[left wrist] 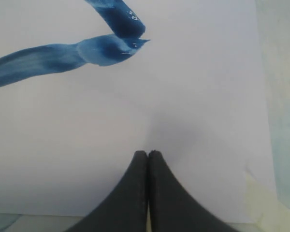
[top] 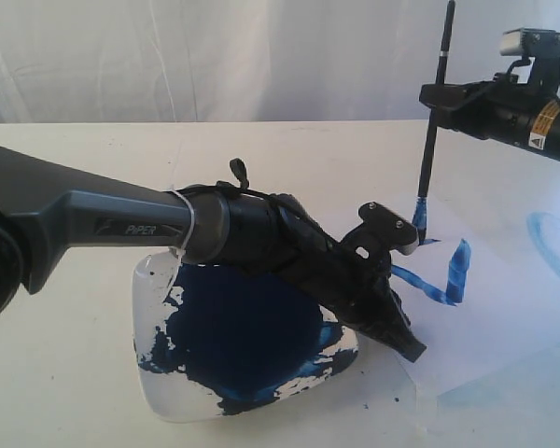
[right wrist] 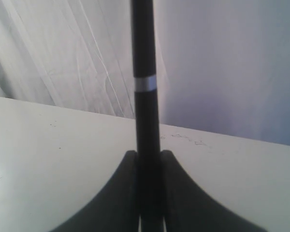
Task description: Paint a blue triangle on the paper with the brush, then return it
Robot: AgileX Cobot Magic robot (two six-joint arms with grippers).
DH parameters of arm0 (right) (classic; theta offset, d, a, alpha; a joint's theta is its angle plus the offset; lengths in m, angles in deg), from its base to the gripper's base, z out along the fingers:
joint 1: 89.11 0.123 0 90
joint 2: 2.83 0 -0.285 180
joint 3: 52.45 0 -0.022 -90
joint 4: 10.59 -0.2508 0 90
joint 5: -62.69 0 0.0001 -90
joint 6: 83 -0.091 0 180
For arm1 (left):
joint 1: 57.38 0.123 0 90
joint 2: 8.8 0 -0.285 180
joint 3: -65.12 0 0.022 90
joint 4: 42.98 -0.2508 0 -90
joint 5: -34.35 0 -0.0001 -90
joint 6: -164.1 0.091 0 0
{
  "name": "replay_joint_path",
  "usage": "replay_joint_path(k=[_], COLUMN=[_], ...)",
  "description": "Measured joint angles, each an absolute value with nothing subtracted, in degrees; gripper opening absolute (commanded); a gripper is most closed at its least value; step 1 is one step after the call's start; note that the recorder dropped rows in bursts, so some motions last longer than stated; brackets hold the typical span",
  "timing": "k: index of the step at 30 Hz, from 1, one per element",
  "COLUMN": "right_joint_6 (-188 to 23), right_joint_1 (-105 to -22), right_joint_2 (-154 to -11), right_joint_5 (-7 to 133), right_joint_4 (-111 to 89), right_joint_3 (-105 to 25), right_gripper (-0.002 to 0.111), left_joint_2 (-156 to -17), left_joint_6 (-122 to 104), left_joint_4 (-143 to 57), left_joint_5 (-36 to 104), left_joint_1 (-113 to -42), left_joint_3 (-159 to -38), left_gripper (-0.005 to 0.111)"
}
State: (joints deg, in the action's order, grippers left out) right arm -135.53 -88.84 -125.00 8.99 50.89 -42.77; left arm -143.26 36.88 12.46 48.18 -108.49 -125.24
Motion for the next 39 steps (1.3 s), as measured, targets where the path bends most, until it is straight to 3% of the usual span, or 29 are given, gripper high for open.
replay_joint_path(k=[39], right_joint_6=[-132.83], right_joint_1=[-88.84], right_joint_2=[-122.25], right_joint_5=[22.90], right_joint_4=[50.06], right_joint_3=[-42.77], right_gripper=[0.000], left_joint_2=[-143.26], left_joint_6=[36.88], left_joint_4=[12.46], left_joint_5=[48.18], left_joint_1=[-108.49], left_joint_3=[-125.24], left_gripper=[0.000])
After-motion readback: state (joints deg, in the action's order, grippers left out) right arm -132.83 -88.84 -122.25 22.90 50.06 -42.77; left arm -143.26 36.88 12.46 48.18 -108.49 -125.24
